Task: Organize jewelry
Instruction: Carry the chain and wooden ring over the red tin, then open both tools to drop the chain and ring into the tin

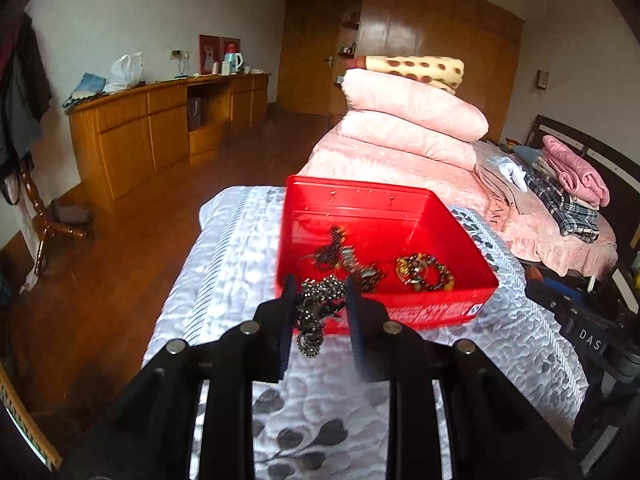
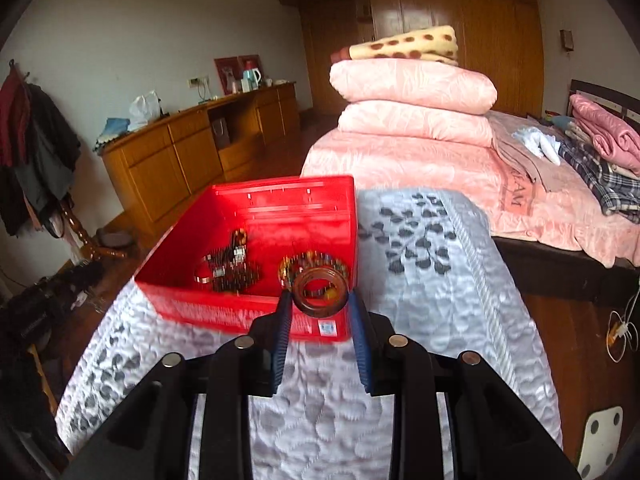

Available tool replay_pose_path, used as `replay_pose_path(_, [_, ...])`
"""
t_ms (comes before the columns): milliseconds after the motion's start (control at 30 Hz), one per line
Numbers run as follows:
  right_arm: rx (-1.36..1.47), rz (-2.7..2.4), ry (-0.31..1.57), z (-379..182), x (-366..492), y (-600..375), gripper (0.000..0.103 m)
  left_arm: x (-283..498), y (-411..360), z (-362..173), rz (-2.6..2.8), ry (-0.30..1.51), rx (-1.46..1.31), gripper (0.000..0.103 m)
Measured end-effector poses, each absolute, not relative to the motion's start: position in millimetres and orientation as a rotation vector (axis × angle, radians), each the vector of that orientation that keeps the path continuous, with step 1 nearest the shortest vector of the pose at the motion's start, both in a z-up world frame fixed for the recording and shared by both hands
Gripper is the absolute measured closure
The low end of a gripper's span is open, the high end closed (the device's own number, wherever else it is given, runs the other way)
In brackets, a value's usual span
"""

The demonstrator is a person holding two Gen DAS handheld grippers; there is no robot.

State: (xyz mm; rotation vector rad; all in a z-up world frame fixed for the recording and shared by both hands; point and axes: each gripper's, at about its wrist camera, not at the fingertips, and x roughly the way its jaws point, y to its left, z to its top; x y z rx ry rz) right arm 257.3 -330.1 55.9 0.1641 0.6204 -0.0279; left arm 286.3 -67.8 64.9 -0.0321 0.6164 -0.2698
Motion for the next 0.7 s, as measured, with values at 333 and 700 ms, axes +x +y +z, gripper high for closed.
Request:
replay_pose_path(333, [0.185,-0.009,0.58,72,319,-327,0.074,346,-109,65,-0.294,0.603,-0.009,0.08])
replay_pose_path(700, [0.204,0.017,0.65,43,379,-320,0.074,416,-120,34,-0.285,0.677,-0.039,0.08])
